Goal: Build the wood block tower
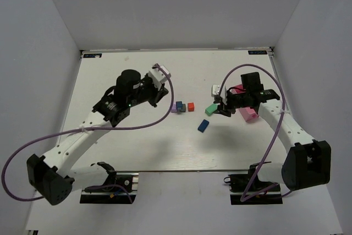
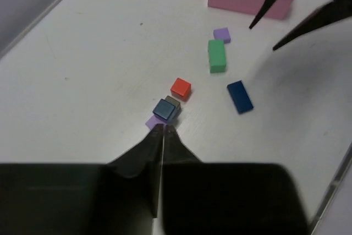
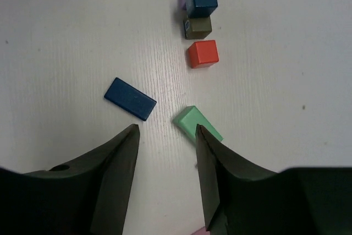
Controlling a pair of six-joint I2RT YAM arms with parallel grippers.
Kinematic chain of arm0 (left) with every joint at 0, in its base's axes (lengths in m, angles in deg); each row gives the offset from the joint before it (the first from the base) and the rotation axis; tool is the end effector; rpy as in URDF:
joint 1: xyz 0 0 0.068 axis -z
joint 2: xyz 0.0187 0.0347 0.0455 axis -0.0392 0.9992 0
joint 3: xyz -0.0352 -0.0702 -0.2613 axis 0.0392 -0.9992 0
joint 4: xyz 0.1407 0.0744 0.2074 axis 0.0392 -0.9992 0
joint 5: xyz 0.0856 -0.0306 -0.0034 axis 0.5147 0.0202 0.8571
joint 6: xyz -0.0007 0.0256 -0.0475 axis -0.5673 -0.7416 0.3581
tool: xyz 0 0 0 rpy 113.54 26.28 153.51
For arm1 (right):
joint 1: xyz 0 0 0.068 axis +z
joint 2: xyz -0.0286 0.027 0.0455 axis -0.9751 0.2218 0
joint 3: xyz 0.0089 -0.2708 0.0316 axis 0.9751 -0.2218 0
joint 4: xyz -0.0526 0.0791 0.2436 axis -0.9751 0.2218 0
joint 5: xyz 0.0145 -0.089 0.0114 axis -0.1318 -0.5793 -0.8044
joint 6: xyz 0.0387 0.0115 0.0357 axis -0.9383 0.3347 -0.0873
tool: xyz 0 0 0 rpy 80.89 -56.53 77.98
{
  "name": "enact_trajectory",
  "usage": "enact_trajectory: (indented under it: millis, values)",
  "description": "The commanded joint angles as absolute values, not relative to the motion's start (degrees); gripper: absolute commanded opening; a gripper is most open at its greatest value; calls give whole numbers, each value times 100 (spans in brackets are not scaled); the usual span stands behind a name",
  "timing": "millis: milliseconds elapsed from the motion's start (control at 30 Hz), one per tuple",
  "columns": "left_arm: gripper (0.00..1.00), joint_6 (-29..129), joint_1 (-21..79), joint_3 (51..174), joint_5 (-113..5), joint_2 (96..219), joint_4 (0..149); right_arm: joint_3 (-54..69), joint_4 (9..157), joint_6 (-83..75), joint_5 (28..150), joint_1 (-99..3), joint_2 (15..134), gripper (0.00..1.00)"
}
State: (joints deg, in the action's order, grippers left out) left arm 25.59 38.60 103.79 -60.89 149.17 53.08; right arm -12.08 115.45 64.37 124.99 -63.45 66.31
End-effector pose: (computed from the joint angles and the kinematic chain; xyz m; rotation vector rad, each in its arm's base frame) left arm 0.2094 -0.1654 0.3579 0.9844 1.7418 -0.5241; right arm 0.2459 0.0854 0.2743 -1.5779 1.5379 0.4770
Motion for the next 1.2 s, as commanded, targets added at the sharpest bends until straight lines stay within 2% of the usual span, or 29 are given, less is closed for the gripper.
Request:
enact_trajectory:
  millis: [0, 33, 67, 100, 133, 167, 233, 333, 367, 733, 933, 1100, 1167]
  values:
    - [8, 3919, 3819, 9908, -5668, 14538, 5244, -1190, 12155, 8490, 12857, -6312, 6783, 52]
    - [0, 4008, 3819, 9576, -5668, 14241, 5244, -1138, 12400, 8736, 12857, -6269, 6896, 47]
    - [0, 4130, 3819, 9372, -5615, 14064, 5365, -1068, 12698, 9539, 12866, -6277, 6976, 44]
    - [10, 4253, 3819, 9048, -5537, 13731, 5558, -928, 13023, 10008, 12857, -6216, 7133, 35]
    - [10, 4254, 3819, 8932, -5536, 13728, 5630, -927, 13027, 10013, 12857, -6137, 7283, 32]
    - [39, 4194, 3819, 8870, -5414, 13458, 5630, -857, 13157, 10309, 12822, -6084, 7389, 32]
    - [66, 4193, 3819, 8704, -5168, 13211, 5551, -803, 13168, 10486, 12595, -5769, 7723, 32]
    - [94, 4140, 3819, 8483, -4983, 12745, 5613, -909, 12722, 10409, 11954, -5496, 8065, 43]
    - [100, 4140, 3819, 8483, -4913, 12657, 5613, -926, 12658, 10400, 11839, -5416, 8119, 43]
    - [100, 4193, 3819, 8430, -4595, 12155, 5499, -443, 12500, 10259, 10950, -4678, 9068, 56]
    - [100, 4193, 3819, 8430, -4648, 12155, 5499, -382, 12490, 10232, 10590, -4510, 9367, 56]
    - [100, 4193, 3819, 8430, -4648, 12155, 5499, -452, 12464, 10233, 10335, -4405, 9437, 53]
    - [100, 4193, 3819, 8430, -4648, 12155, 5499, -426, 12464, 10163, 10273, -4370, 9481, 48]
